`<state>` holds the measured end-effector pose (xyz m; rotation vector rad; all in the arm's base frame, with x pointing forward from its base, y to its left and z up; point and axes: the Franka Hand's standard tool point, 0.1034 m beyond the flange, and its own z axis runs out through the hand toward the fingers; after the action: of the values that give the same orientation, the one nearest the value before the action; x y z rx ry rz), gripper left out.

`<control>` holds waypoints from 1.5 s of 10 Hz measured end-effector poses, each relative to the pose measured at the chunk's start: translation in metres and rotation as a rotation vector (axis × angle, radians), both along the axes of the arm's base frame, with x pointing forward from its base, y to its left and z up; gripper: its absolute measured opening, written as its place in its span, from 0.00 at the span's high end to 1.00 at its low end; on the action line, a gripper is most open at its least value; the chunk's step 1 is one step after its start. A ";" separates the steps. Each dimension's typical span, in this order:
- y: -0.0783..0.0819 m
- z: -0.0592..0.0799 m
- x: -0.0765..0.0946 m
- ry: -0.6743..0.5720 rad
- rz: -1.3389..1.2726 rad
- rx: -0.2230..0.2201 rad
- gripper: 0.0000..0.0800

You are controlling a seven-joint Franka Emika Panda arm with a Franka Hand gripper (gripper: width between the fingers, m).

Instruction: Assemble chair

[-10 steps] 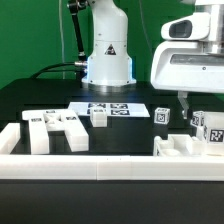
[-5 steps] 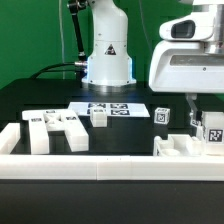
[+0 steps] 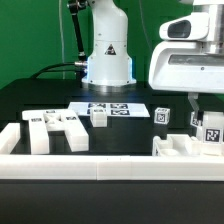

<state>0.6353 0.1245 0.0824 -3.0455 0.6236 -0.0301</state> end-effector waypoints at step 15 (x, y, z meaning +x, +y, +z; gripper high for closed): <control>0.003 -0.002 -0.003 0.076 -1.153 0.101 0.37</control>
Offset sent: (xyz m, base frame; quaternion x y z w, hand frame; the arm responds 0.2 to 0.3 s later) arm -0.0099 0.0015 -0.0129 0.0210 -0.0122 0.3123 0.9497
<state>0.6328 0.1275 0.0800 -2.1638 2.1412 0.0841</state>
